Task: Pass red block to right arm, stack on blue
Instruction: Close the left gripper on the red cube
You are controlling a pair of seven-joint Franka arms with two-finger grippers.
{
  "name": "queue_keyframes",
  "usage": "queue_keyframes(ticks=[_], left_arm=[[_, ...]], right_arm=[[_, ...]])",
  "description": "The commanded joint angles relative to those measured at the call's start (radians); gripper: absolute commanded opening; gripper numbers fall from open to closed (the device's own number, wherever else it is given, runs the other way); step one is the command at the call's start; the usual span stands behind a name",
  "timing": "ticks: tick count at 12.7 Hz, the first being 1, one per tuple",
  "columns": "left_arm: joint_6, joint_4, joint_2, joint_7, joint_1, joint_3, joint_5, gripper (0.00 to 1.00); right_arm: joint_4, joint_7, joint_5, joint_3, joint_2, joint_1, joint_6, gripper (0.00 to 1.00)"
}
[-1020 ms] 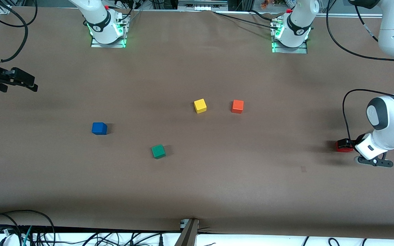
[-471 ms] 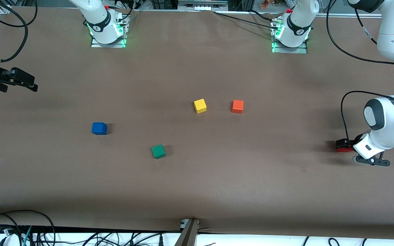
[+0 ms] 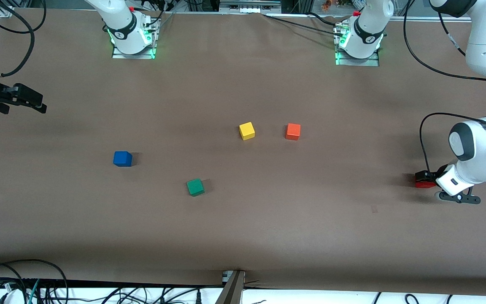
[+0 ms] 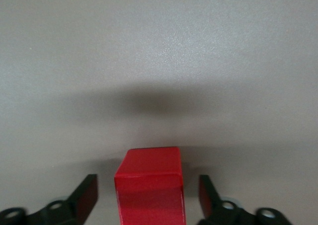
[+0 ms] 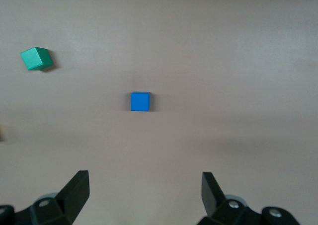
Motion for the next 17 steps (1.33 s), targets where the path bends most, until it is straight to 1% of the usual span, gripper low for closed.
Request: queue_keyframes(ticks=[1,2,3,6,8,11,13,15,16,17], left_arm=[[-0.007,-0.011,-0.008,0.013,0.011,-0.014,0.01,0.28],[-0.008,-0.01,-0.008,0.013,0.011,-0.014,0.01,0.17],[-0.008,-0.008,-0.008,0.013,0.011,-0.014,0.01,0.1],[-0.02,-0.004,-0.014,0.013,0.011,-0.014,0.01,0.04],[-0.036,0.007,-0.031,0.013,0.006,-0.017,0.012,0.03],[-0.056,0.009,-0.085,0.013,0.006,-0.049,0.012,0.0],[-0.06,0.009,-0.117,0.029,0.007,-0.07,0.012,0.0],[-0.101,0.013,-0.146,0.133,0.01,-0.104,0.006,0.0],[-0.12,0.036,-0.155,0.172,0.011,-0.121,-0.025,0.0],[-0.166,0.058,-0.157,0.219,0.012,-0.136,-0.068,0.0]], right_arm=[[-0.004,-0.011,-0.009,0.001,-0.01,-0.001,0.002,1.0],[-0.004,-0.011,-0.009,0.001,-0.01,-0.001,0.002,1.0],[-0.004,-0.011,-0.007,0.001,-0.01,-0.001,0.002,1.0],[0.001,-0.011,-0.009,0.001,-0.01,0.0,0.004,1.0],[0.004,-0.011,-0.006,0.003,-0.01,0.002,0.005,1.0],[0.004,-0.011,-0.006,0.006,-0.01,0.003,0.008,1.0],[0.004,-0.011,-0.006,0.006,-0.01,0.003,0.013,1.0],[0.004,-0.011,-0.006,0.006,-0.01,0.003,0.013,1.0],[0.004,-0.011,-0.006,0.006,-0.01,0.003,0.013,1.0],[0.004,-0.011,-0.004,0.006,-0.008,0.003,0.013,1.0]])
